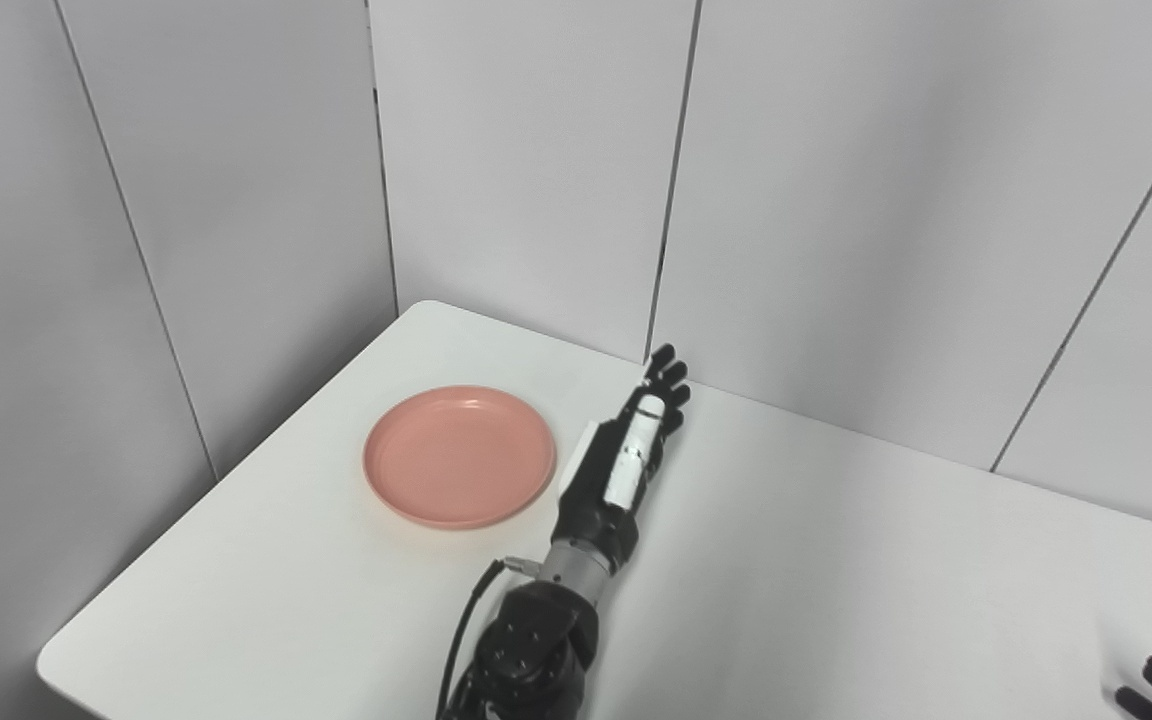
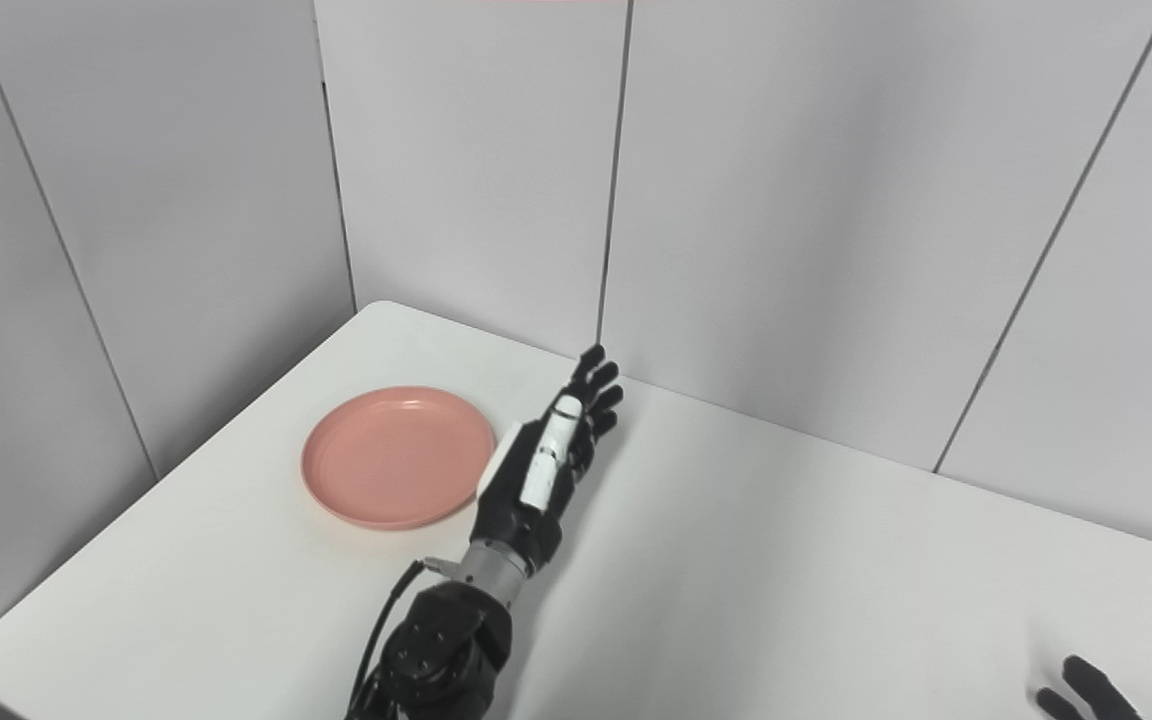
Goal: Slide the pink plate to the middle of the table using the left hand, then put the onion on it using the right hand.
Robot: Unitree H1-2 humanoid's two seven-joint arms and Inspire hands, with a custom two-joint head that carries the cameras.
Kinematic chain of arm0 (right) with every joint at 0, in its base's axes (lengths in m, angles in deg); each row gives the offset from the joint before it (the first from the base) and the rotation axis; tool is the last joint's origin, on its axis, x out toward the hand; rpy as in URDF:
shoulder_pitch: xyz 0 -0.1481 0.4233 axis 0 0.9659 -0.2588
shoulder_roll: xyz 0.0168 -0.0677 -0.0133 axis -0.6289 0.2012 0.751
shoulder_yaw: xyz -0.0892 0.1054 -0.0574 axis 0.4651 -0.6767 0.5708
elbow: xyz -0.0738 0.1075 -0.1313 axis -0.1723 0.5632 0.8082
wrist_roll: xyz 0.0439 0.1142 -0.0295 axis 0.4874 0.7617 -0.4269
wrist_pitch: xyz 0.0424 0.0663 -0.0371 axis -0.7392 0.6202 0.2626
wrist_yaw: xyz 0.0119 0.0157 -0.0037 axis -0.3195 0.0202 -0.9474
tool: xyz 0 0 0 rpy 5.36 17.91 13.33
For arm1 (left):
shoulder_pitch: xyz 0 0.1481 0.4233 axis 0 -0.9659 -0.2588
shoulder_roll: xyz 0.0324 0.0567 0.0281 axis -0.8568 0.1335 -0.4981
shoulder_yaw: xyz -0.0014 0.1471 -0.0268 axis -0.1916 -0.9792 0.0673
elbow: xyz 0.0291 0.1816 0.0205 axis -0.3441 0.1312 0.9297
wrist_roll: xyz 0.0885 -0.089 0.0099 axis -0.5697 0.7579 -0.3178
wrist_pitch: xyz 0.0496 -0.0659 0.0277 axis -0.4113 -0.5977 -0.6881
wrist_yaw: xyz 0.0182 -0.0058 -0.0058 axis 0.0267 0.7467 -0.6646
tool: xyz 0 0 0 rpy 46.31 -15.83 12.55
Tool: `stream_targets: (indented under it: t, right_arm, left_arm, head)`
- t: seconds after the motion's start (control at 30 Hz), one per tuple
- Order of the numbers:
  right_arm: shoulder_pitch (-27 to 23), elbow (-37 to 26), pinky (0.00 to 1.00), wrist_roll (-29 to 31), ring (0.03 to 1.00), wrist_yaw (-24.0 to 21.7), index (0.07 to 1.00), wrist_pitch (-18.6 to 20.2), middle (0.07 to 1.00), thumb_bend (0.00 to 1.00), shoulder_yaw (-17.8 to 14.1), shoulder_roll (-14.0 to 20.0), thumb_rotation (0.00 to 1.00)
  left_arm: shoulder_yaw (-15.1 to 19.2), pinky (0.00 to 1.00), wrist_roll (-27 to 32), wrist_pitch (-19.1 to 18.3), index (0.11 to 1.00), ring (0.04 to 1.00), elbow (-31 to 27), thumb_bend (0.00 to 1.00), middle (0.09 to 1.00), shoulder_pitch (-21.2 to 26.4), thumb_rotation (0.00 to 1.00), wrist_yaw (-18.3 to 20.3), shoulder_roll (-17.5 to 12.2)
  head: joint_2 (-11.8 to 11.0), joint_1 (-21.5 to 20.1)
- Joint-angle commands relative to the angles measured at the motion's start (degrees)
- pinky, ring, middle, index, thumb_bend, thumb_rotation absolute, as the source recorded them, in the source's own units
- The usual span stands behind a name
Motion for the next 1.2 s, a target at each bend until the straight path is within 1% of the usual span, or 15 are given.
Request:
stream_targets:
  t: [0.0, 0.03, 0.07, 0.1, 0.13, 0.2, 0.43, 0.47, 0.63, 0.77, 0.93, 1.07, 1.17]
  right_arm:
    - [-0.23, 1.58, 0.0, 0.34, 0.754, -0.47, 0.738, 0.21, 0.822, 0.18, 0.21, -0.16, 0.88]
    - [-0.33, 1.57, 0.0, 0.51, 0.745, -0.29, 0.726, 0.49, 0.813, 0.17, 0.06, -0.32, 0.87]
    - [-0.41, 1.59, 0.1, 0.59, 0.715, -0.14, 0.612, 0.66, 0.791, 0.32, -0.03, -0.45, 0.53]
    - [-0.5, 1.74, 0.16, 0.68, 0.699, -0.04, 0.553, 0.62, 0.778, 0.4, -0.14, -0.52, 0.35]
    - [-0.54, 1.87, 0.22, 0.69, 0.686, -0.04, 0.517, 0.52, 0.769, 0.44, -0.16, -0.5, 0.24]
    - [-0.56, 1.94, 0.25, 0.62, 0.683, -0.14, 0.496, 0.4, 0.768, 0.47, -0.1, -0.41, 0.17]
    - [-0.52, 1.39, 0.19, 0.19, 0.675, 0.09, 0.491, 0.95, 0.764, 0.48, 0.01, -0.52, 0.16]
    - [-0.57, 1.42, 0.22, 0.32, 0.658, 0.18, 0.491, 1.09, 0.749, 0.48, -0.13, -0.61, 0.16]
    - [-0.5, 2.02, 0.27, 0.39, 0.644, -0.28, 0.491, 0.14, 0.738, 0.48, -0.12, -0.23, 0.16]
    - [-0.54, 2.19, 0.27, 0.53, 0.655, -0.48, 0.491, 0.2, 0.751, 0.48, -0.16, 0.03, 0.16]
    - [-0.75, 1.93, 0.25, 1.08, 0.634, -0.39, 0.49, 0.81, 0.729, 0.48, -0.38, 0.01, 0.16]
    - [-0.84, 2.76, 0.28, 1.32, 0.635, -0.71, 0.49, 0.08, 0.73, 0.48, -0.46, 0.36, 0.16]
    - [-0.85, 2.74, 0.28, 1.52, 0.626, -0.6, 0.49, 0.27, 0.72, 0.48, -0.54, 0.31, 0.16]
  left_arm:
    - [0.81, 0.97, 0.91, 0.53, 0.947, 0.96, -3.51, 0.44, 0.964, 2.78, 1.0, -0.85, -0.57]
    - [1.18, 0.97, 1.14, -0.02, 0.947, 0.96, -4.28, 0.44, 0.964, 2.93, 1.0, -1.02, -0.78]
    - [1.45, 0.97, 1.26, -0.32, 0.949, 0.961, -4.96, 0.43, 0.965, 3.06, 1.0, -1.12, -1.06]
    - [1.74, 0.97, 1.31, -0.48, 0.953, 0.964, -5.61, 0.42, 0.969, 3.23, 1.0, -1.31, -1.35]
    - [2.03, 0.98, 1.25, -0.5, 0.957, 0.968, -6.27, 0.41, 0.975, 3.37, 1.0, -1.47, -1.67]
    - [2.33, 0.99, 1.06, -0.4, 0.961, 0.975, -7.08, 0.4, 0.981, 3.53, 1.0, -1.6, -2.19]
    - [5.49, 0.99, 1.5, 0.28, 0.968, 0.98, -9.2, 0.38, 0.986, 4.86, 1.0, -3.89, -4.08]
    - [5.92, 0.98, 1.4, 0.36, 0.962, 0.973, -9.35, 0.38, 0.98, 5.02, 1.0, -4.25, -4.18]
    - [7.81, 1.0, -0.09, 0.26, 0.967, 0.974, -10.49, 0.38, 0.98, 5.7, 1.0, -6.43, -5.53]
    - [8.94, 1.0, -0.65, -0.32, 0.973, 0.982, -11.61, 0.4, 0.986, 5.79, 1.0, -7.74, -6.41]
    - [10.84, 1.0, -0.26, -1.17, 0.969, 0.984, -13.1, 0.36, 0.983, 6.07, 1.0, -9.45, -7.09]
    - [12.54, 0.98, -0.61, -0.76, 0.961, 0.978, -13.5, 0.34, 0.977, 6.43, 1.0, -10.85, -7.87]
    - [14.04, 0.97, -0.65, -0.1, 0.956, 0.978, -13.23, 0.35, 0.976, 6.37, 1.0, -11.78, -9.09]
  head:
    - [-0.05, -0.06]
    - [-0.05, -0.06]
    - [-0.05, -0.06]
    - [-0.07, -0.03]
    - [-0.07, -0.03]
    - [-0.07, -0.03]
    - [0.0, 0.09]
    - [0.0, 0.09]
    - [0.07, 0.66]
    - [0.1, 0.73]
    - [0.1, 1.2]
    - [0.1, 1.2]
    - [0.16, 1.29]
